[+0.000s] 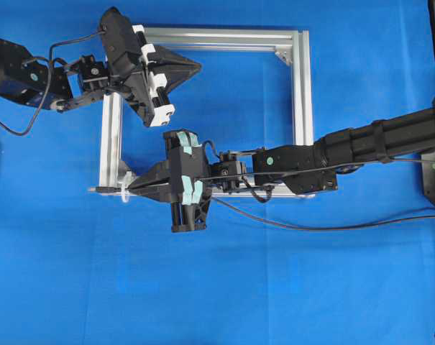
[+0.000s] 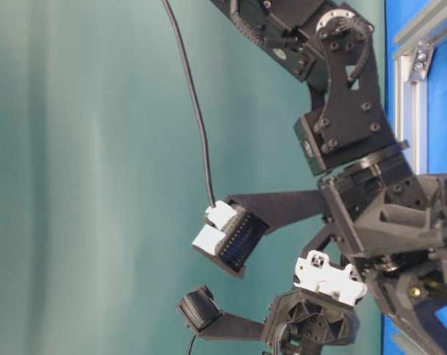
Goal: Insert the wire through the string loop located on the left side.
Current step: 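Push the cable plug through the white zip-tie loop with the right gripper, then swing the left gripper down and right toward the protruding plug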
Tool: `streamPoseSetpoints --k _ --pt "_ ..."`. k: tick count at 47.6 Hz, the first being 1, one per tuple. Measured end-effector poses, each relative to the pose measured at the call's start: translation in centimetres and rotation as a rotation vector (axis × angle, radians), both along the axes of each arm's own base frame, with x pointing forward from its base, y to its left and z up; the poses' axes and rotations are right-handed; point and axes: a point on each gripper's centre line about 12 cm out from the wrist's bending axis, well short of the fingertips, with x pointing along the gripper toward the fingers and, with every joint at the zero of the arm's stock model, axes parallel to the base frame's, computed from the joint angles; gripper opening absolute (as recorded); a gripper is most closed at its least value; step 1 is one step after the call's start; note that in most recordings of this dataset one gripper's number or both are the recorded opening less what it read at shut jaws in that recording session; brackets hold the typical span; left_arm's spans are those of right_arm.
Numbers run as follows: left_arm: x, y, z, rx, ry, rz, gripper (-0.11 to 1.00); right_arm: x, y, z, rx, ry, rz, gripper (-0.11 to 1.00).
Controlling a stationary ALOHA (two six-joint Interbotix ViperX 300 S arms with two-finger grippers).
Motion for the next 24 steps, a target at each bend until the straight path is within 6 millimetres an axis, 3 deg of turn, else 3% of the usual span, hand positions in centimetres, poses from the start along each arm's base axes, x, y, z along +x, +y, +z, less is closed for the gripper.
streamPoseSetpoints --k 16,24 --pt "-0.2 -0.1 -0.3 -0.003 0.009 0.000 0.00 0.0 0.0 -0.1 0.000 0.002 0.000 0.00" --pt "-1.5 -0.4 -0.6 -0.005 0.029 -0.001 0.00 0.0 0.0 -0.1 0.000 0.006 0.000 0.00"
